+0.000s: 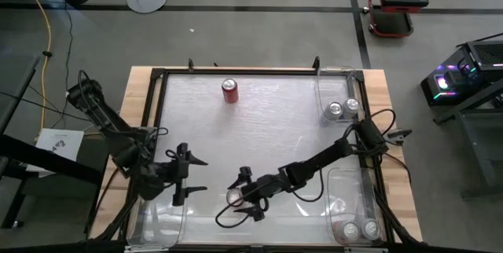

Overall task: Sort soda cans
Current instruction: Put the bottom red-black soda can into the bottom left transparent bin

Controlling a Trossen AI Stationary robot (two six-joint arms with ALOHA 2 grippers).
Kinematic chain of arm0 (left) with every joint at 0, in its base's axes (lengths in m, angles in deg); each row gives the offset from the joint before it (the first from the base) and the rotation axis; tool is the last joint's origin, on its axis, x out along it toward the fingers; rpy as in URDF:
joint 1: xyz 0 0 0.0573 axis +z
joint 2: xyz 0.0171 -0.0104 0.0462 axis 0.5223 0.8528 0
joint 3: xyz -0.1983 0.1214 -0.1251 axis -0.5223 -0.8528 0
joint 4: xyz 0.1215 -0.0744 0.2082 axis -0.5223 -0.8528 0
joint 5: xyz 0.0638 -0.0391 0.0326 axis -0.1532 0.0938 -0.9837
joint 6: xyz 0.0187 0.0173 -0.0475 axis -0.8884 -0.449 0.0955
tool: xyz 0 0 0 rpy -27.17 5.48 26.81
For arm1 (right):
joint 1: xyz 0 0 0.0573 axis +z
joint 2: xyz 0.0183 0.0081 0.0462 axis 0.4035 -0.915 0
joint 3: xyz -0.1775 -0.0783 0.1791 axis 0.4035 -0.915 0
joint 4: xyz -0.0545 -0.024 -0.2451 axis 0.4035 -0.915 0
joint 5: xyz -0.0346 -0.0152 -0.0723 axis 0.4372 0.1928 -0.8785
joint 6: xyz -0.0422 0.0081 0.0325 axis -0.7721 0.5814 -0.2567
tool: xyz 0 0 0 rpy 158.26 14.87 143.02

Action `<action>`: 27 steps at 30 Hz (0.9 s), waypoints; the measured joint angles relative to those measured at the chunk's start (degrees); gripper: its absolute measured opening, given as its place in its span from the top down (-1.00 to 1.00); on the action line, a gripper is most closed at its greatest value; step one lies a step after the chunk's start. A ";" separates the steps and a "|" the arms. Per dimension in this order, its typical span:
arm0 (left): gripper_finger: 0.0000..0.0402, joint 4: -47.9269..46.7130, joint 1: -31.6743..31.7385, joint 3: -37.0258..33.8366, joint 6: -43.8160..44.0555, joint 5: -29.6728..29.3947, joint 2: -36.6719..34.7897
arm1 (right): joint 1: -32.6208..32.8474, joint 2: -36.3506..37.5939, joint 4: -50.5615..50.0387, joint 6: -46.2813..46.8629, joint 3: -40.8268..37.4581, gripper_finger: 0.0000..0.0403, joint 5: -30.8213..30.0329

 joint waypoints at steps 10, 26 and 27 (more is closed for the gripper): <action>-0.69 -0.15 -1.81 1.62 -0.65 -0.51 -0.03 | -0.29 -0.11 -0.58 1.68 2.91 -0.42 1.08; -0.69 -19.53 -3.98 28.93 -5.84 -0.53 -0.32 | -3.56 -19.41 -7.90 -5.30 49.33 -0.42 12.96; -0.69 -20.40 -4.03 30.57 -6.03 -0.78 -0.34 | -3.74 -21.70 -8.15 -5.56 53.28 -0.42 12.99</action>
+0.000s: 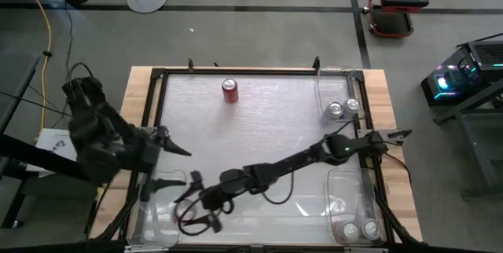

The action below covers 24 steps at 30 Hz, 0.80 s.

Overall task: Sort soda cans
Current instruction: Put the bottom red-black soda can into the bottom left transparent bin

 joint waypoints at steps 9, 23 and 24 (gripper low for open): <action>-0.69 -4.29 -0.04 6.52 -2.33 -3.42 -0.39 | -3.70 -7.31 12.69 7.87 3.36 -0.42 3.13; -0.69 -15.27 -1.67 6.47 6.00 -5.81 0.65 | -2.00 -2.93 0.44 -5.06 3.42 -0.42 -7.52; -0.69 -16.51 -2.18 6.47 7.18 -6.13 1.03 | -1.69 -2.29 -0.10 -6.63 3.42 -0.42 -8.90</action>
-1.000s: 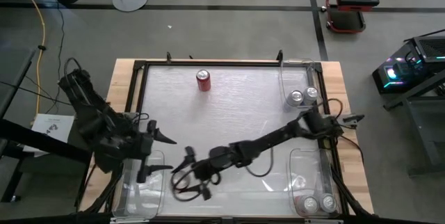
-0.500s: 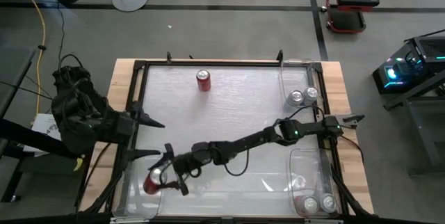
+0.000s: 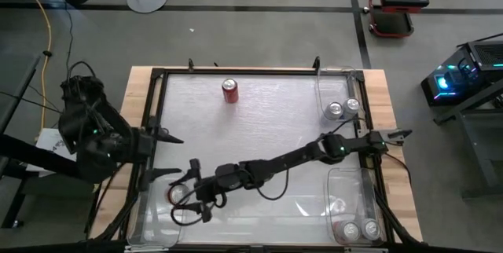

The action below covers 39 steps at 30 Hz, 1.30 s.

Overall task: Sort soda cans
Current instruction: Put the bottom red-black soda can into the bottom left transparent bin

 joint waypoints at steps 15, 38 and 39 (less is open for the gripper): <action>-0.69 -5.36 -3.44 -0.02 6.53 -5.85 3.53 | -0.44 3.22 -13.33 -3.84 -0.02 -0.42 -7.47; -0.69 34.21 9.59 -30.38 -5.98 9.35 5.07 | 1.96 35.92 18.99 21.27 -75.51 -0.42 -18.15; -0.69 37.96 11.67 -32.17 -8.03 12.14 5.10 | 1.79 35.81 21.15 22.02 -76.06 -0.42 -18.23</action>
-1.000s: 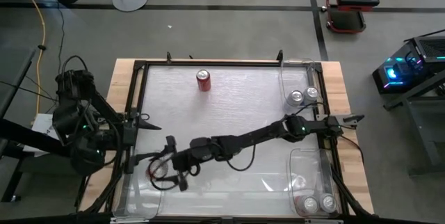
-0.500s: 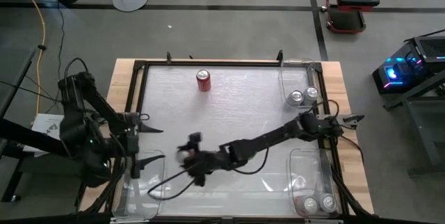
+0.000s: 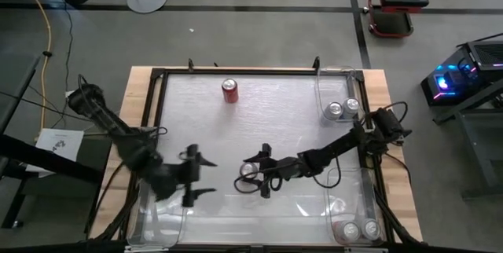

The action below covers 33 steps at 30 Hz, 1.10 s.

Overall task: Sort soda cans
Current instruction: Put the bottom red-black soda can into the bottom left transparent bin

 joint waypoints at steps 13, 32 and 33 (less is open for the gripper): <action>-0.69 16.54 11.49 -6.17 -11.83 12.41 3.82 | -0.27 -2.17 0.98 1.41 0.50 -0.42 1.36; -0.69 24.99 12.55 -6.14 -13.56 12.12 11.87 | 0.90 2.60 6.55 -7.73 0.50 -0.89 -3.16; -0.69 25.19 12.55 -6.13 -13.61 11.04 12.58 | 1.41 3.72 6.16 -9.00 0.50 -0.89 -4.77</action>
